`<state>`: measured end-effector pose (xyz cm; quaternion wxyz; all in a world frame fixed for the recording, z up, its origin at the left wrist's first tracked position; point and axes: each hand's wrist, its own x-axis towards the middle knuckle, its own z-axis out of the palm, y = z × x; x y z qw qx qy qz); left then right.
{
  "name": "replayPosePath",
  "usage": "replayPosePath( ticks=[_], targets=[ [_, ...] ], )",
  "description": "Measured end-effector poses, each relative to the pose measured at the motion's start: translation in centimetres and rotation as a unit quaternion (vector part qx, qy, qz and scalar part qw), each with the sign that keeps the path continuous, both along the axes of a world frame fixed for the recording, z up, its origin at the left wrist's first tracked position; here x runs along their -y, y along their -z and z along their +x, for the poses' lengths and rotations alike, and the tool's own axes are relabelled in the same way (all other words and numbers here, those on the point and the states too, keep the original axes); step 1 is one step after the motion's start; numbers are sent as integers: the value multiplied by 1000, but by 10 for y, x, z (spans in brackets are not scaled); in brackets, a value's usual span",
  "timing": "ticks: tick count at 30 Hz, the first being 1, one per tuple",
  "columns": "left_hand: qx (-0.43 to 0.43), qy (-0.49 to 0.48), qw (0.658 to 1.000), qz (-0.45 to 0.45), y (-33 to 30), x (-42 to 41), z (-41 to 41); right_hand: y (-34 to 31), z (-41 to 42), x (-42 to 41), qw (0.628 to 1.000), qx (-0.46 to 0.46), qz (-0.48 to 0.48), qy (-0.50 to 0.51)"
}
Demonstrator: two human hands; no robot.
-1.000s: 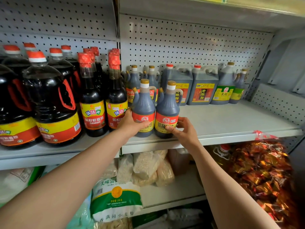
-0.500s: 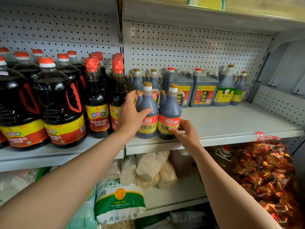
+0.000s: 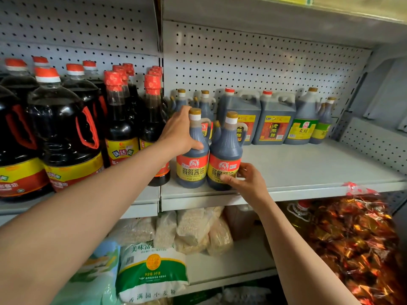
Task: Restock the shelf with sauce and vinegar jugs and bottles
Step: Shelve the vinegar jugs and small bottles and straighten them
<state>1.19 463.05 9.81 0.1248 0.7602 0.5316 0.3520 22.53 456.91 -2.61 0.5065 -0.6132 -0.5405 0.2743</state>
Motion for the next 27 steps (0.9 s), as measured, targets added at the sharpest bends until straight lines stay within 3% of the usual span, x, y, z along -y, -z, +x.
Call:
replayPosePath(
  ticks=[7, 21, 27],
  targets=[
    [-93, -48, 994, -42, -19, -10, 10, 3, 5, -19, 999, 47, 4, 14],
    [-130, -90, 987, -37, -29, -44, 17, 5, 12, -78, 996, 88, -4, 18],
    [-183, -128, 974, -40, -35, -68, 24, 4, 10, -101, 997, 82, -6, 3]
  ],
)
